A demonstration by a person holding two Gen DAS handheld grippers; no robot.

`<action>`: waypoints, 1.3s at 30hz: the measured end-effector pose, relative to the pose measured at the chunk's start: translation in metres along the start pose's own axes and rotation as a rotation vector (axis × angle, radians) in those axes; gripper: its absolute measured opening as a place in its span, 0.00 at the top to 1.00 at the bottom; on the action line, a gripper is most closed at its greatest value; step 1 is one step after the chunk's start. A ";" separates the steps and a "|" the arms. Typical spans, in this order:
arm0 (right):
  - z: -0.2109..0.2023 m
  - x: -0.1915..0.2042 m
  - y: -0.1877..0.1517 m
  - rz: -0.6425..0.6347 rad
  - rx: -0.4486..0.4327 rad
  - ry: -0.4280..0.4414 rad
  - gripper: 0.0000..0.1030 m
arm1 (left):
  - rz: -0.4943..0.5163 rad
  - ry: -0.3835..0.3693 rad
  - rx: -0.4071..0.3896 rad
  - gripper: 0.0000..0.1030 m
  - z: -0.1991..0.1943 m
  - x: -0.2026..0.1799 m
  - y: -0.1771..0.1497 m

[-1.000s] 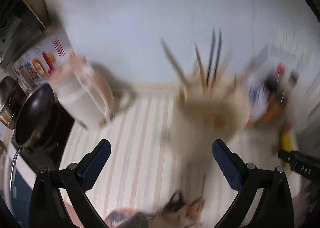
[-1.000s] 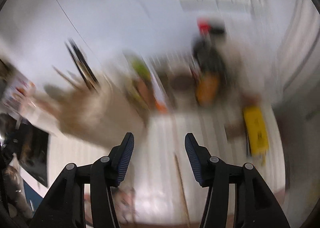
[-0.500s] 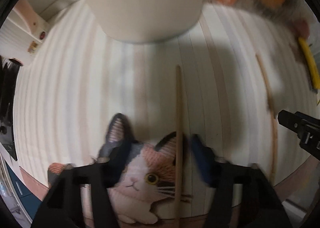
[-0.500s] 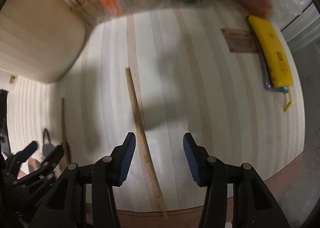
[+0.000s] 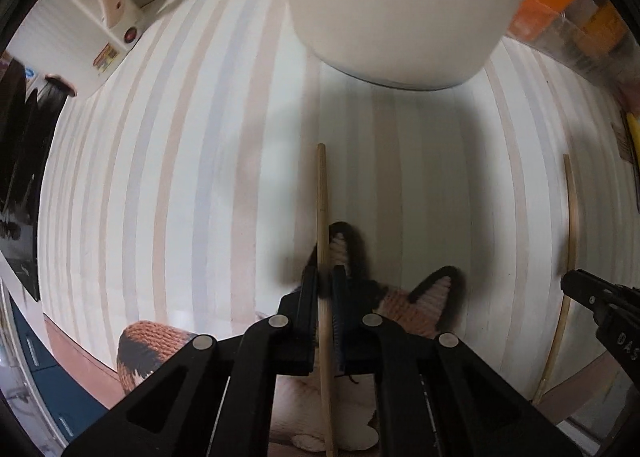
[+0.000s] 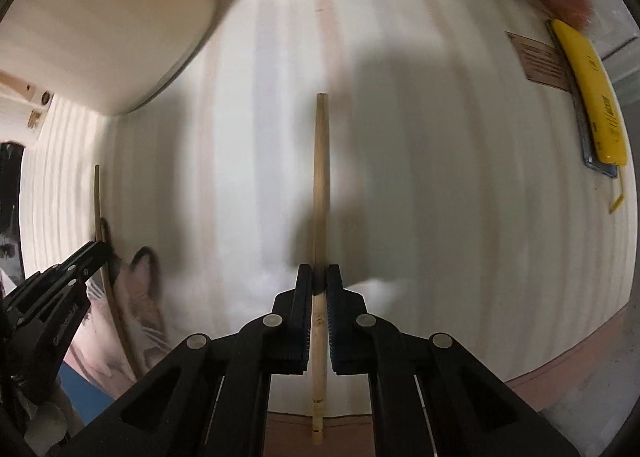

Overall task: Organize utensils
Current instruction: 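Grasp a light wooden chopstick with the left tool while the right tool grasps the other wooden one, then lift both wooden chopsticks toward the beige holder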

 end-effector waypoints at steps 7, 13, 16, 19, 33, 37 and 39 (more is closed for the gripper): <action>0.001 0.015 -0.004 -0.043 0.012 -0.056 0.93 | -0.003 -0.008 -0.008 0.95 -0.006 0.007 0.002; 0.006 0.019 0.000 -0.042 0.020 -0.072 0.93 | 0.002 -0.022 -0.012 0.95 -0.001 0.007 -0.007; 0.010 0.022 0.011 -0.039 0.022 -0.083 0.92 | 0.009 -0.022 -0.014 0.95 0.001 0.008 -0.006; 0.011 0.028 0.015 -0.034 0.022 -0.087 0.92 | 0.023 -0.015 -0.025 0.95 0.000 0.005 -0.005; -0.014 0.020 0.027 0.065 -0.057 -0.020 0.93 | 0.020 -0.017 -0.106 0.96 -0.032 0.006 0.003; -0.047 0.022 0.033 0.068 -0.152 0.014 0.93 | 0.011 -0.048 -0.191 0.96 -0.070 0.007 0.011; -0.067 0.025 0.037 0.061 -0.213 0.025 0.93 | 0.009 -0.057 -0.234 0.96 -0.088 0.007 0.014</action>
Point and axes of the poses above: each gripper's, at about its wrist camera, not at the fingertips, and z roughly the way its jaws point, x to its left, y to its top, the point moved 6 cm from there along z, roughly the way its jaws point, and after that the axes turned 2 degrees about z, right-handed, at the moved point
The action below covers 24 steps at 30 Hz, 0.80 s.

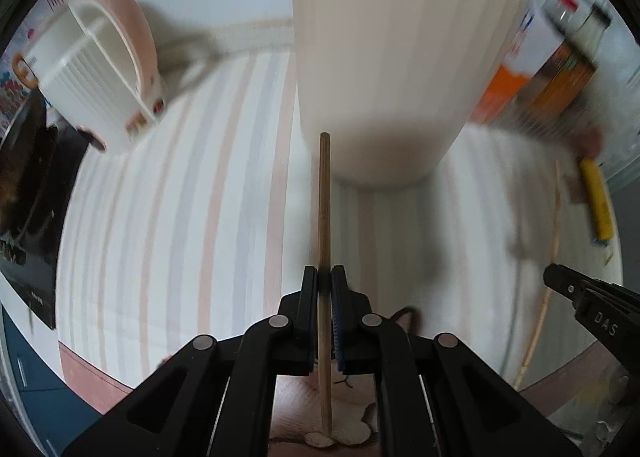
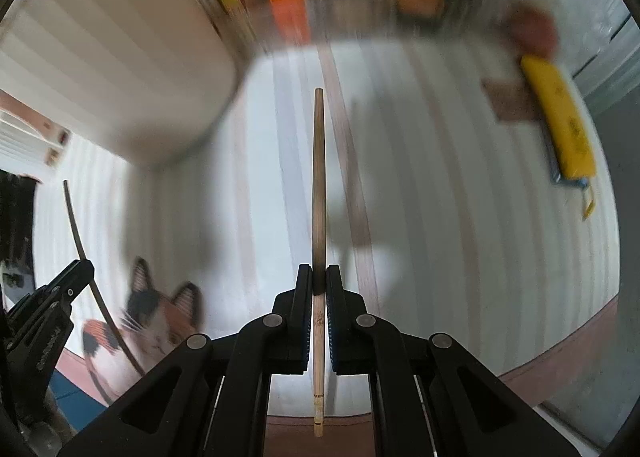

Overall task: Organize utensils
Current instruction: 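Lift both wooden chopsticks toward the beige holder, then lower both wooden chopsticks into the beige holder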

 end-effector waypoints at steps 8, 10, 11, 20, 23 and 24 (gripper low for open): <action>-0.058 0.007 0.018 -0.009 -0.157 0.043 0.93 | -0.015 -0.035 -0.121 0.96 -0.046 -0.001 0.025; -0.067 0.010 0.022 -0.010 -0.188 0.055 0.93 | -0.022 -0.043 -0.144 0.96 -0.054 0.001 0.031; -0.074 0.010 0.023 -0.014 -0.200 0.059 0.93 | -0.023 -0.046 -0.152 0.96 -0.058 0.000 0.032; -0.123 0.019 0.053 -0.012 -0.299 0.123 0.93 | -0.011 -0.083 -0.266 0.96 -0.110 0.000 0.055; -0.141 0.021 0.063 -0.005 -0.331 0.153 0.93 | -0.002 -0.132 -0.279 0.96 -0.130 -0.003 0.063; -0.149 0.022 0.068 -0.004 -0.340 0.175 0.93 | 0.002 -0.152 -0.281 0.96 -0.137 -0.005 0.066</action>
Point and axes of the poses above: each gripper's, at about its wrist camera, not at the fingertips, and z roughly the way its jaws point, x to its left, y to its top, the point moved 6 cm from there along z, roughly the way its jaws point, and after that the axes turned 2 degrees about z, right-handed, at the moved point
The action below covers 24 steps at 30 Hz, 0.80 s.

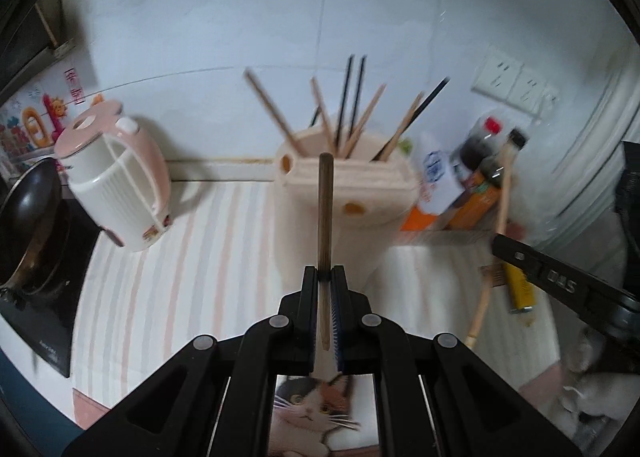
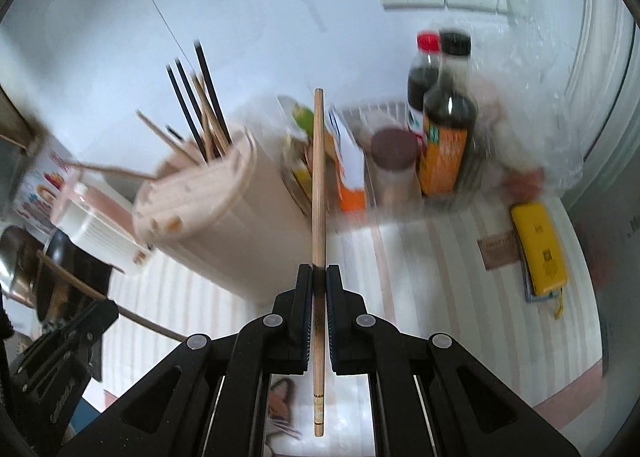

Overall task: Organize utensils
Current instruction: 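Lower both wooden chopsticks into the beige holder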

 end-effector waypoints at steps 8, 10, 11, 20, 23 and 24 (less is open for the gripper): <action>-0.045 0.008 0.053 0.004 -0.102 0.053 0.93 | 0.029 -0.056 -0.131 0.96 -0.051 -0.026 0.058; -0.054 0.010 0.067 0.015 -0.135 0.060 0.93 | 0.018 -0.060 -0.177 0.96 -0.064 -0.028 0.080; -0.057 0.012 0.073 0.020 -0.149 0.065 0.93 | 0.009 -0.062 -0.194 0.96 -0.068 -0.028 0.088; -0.073 0.050 0.144 0.041 -0.274 0.128 0.93 | -0.022 -0.011 -0.302 0.96 -0.088 -0.015 0.164; -0.065 0.066 0.166 0.036 -0.312 0.139 0.93 | -0.042 0.019 -0.283 0.96 -0.073 -0.001 0.178; -0.060 0.072 0.173 0.034 -0.324 0.144 0.93 | -0.051 0.025 -0.276 0.96 -0.066 0.002 0.180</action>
Point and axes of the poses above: each gripper's, at about its wrist camera, not at the fingertips, and z roughly the way its jaws point, x to its left, y to its top, the point moved 6 cm from there along z, roughly the way its jaws point, and after that the axes turned 2 degrees about z, right-handed, at the moved point
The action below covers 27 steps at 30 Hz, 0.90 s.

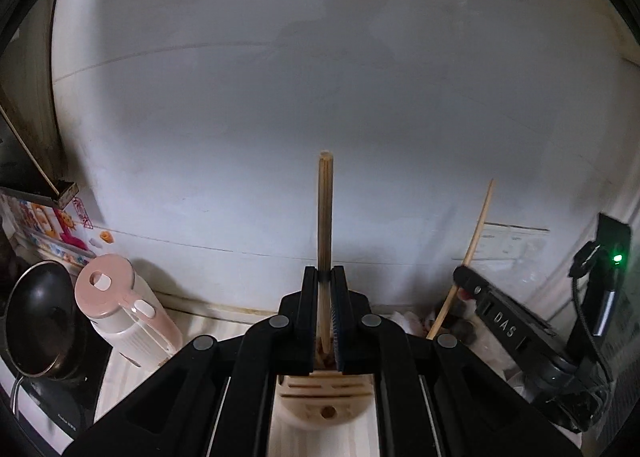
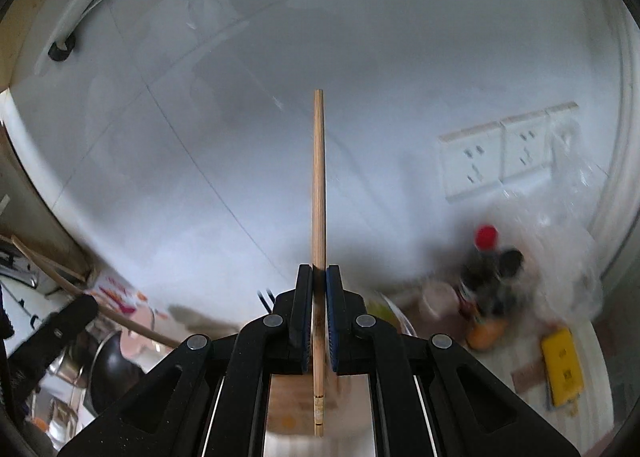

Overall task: Organize utensils
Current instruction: 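Lower both wooden chopsticks into the beige holder, then open both tools to release the chopsticks into the holder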

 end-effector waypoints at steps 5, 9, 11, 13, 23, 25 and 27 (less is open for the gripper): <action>0.047 0.017 0.000 -0.019 -0.031 0.011 0.93 | -0.034 0.040 0.086 0.96 0.045 0.020 -0.013; 0.078 0.020 -0.014 -0.036 -0.028 0.012 0.93 | -0.068 0.029 0.160 0.96 0.076 0.029 -0.026; 0.090 0.021 -0.021 -0.049 -0.022 0.013 0.93 | -0.071 0.031 0.183 0.96 0.085 0.030 -0.032; 0.097 0.022 -0.029 -0.070 -0.019 0.015 0.93 | -0.067 0.021 0.209 0.96 0.093 0.030 -0.039; 0.092 0.025 -0.040 -0.177 0.027 0.048 0.79 | -0.054 0.022 0.196 0.50 0.072 0.029 -0.030; 0.080 0.022 -0.036 -0.175 0.030 0.038 0.71 | -0.052 0.042 0.162 0.28 0.062 0.033 -0.025; 0.068 0.021 -0.035 -0.169 0.029 0.036 0.69 | -0.050 0.068 0.134 0.28 0.054 0.041 -0.024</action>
Point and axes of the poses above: each gripper's, at about its wrist camera, not at the fingertips, and z roughly the way its jaws point, x to its left, y to its top, the point moved 6 cm from there along z, roughly the way its jaws point, and after that the axes turned 2 degrees about z, right-handed, at the moved point
